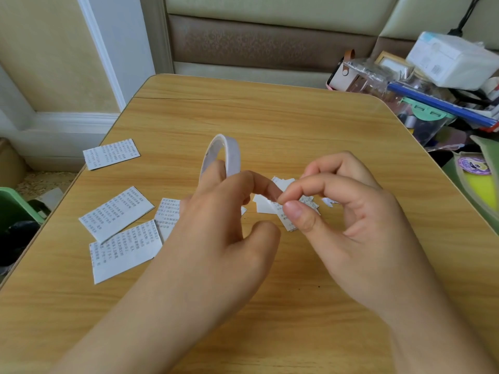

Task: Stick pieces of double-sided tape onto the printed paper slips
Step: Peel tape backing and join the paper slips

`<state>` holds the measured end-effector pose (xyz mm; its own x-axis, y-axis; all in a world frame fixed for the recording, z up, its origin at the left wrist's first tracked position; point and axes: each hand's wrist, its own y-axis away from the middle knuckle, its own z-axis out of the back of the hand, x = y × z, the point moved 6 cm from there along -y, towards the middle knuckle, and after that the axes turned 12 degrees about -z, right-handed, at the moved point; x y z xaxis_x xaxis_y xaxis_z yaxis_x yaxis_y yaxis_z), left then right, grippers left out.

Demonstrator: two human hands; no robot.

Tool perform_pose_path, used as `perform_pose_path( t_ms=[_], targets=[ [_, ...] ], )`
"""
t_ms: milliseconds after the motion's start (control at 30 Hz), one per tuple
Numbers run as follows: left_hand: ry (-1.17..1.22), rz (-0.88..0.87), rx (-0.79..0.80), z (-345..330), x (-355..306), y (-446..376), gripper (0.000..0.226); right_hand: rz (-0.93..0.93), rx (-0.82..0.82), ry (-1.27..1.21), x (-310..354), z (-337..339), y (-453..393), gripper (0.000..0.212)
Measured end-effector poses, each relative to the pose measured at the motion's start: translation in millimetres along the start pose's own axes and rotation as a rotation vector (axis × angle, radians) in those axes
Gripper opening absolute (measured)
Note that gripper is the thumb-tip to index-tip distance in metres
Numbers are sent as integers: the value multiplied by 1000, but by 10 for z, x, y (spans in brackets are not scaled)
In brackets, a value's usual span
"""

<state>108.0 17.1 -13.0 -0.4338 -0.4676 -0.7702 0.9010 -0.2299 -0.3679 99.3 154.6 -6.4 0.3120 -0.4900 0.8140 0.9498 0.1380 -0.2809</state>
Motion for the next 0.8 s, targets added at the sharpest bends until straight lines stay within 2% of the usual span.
perform_pose_path(
  t_ms=[333,367,467,500,567,700,767,800],
  targets=[
    [-12,-6,-15,36,-28,-13,39,-150,113,-212,-122,-19,-15,18],
    [-10,4,-8,38,-20,-11,42,-152,116,-237,-124,-21,-16,17],
    [-65,16,-30,81,61,-22,73,-143,120,-335,-97,5,-21,17],
    [-74,28,-47,113,97,-30,75,-141,110,-348,-85,16,-25,18],
    [-58,54,-72,166,134,-49,66,-187,58,-364,-136,43,-36,17],
    [-95,89,-32,151,115,-41,48,-484,-51,-357,-443,82,-32,20],
    [-128,83,-18,119,133,-34,38,-529,-37,-188,-489,73,-15,27],
    [-149,77,-19,109,147,-34,35,-511,-24,-28,-480,50,-13,38]
  ],
)
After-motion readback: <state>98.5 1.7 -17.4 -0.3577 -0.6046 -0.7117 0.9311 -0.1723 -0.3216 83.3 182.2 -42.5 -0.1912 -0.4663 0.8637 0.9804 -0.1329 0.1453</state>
